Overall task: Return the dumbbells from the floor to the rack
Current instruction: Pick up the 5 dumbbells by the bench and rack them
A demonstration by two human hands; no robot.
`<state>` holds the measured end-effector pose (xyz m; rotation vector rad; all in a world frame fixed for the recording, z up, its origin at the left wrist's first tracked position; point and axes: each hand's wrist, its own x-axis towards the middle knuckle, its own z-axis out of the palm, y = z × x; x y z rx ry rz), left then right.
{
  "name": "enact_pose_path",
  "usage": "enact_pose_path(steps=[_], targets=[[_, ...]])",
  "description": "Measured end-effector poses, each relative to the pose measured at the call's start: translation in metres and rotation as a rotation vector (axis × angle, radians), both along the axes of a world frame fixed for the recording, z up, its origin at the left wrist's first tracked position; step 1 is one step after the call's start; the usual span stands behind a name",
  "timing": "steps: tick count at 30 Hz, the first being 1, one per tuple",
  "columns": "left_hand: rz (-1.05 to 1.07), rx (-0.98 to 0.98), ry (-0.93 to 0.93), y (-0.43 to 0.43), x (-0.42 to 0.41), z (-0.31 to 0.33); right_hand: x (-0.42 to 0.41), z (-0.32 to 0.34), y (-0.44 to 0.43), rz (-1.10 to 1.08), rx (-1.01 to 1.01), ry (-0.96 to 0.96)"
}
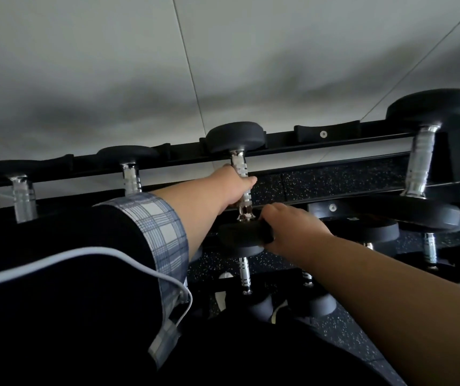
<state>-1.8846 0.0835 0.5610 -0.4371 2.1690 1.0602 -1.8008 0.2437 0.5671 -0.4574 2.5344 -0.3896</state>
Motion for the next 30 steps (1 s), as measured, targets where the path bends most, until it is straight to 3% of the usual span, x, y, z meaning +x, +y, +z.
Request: enact_pose_path(steps=[7, 11, 16, 19, 24, 30], targets=[[-0.053, -0.122, 0.056, 0.000, 0.005, 0.004, 0.005, 0.001, -0.008, -0.012, 0.001, 0.007], [-0.119, -0.208, 0.055, 0.000, 0.014, 0.015, 0.006, 0.009, -0.004, -0.054, -0.011, -0.106], [-0.262, -0.382, 0.089, 0.009, 0.028, 0.049, 0.009, 0.048, 0.019, -0.310, -0.100, -0.144], [-0.354, -0.442, 0.292, 0.028, 0.025, 0.077, 0.011, 0.075, 0.048, -0.534, -0.100, -0.008], [-0.532, -0.235, 0.689, 0.081, 0.020, 0.126, 0.047, 0.125, 0.113, -0.858, -0.076, 0.272], [-0.771, -0.074, 0.889, 0.163, 0.058, 0.174, 0.136, 0.162, 0.184, -1.131, 0.025, 0.404]])
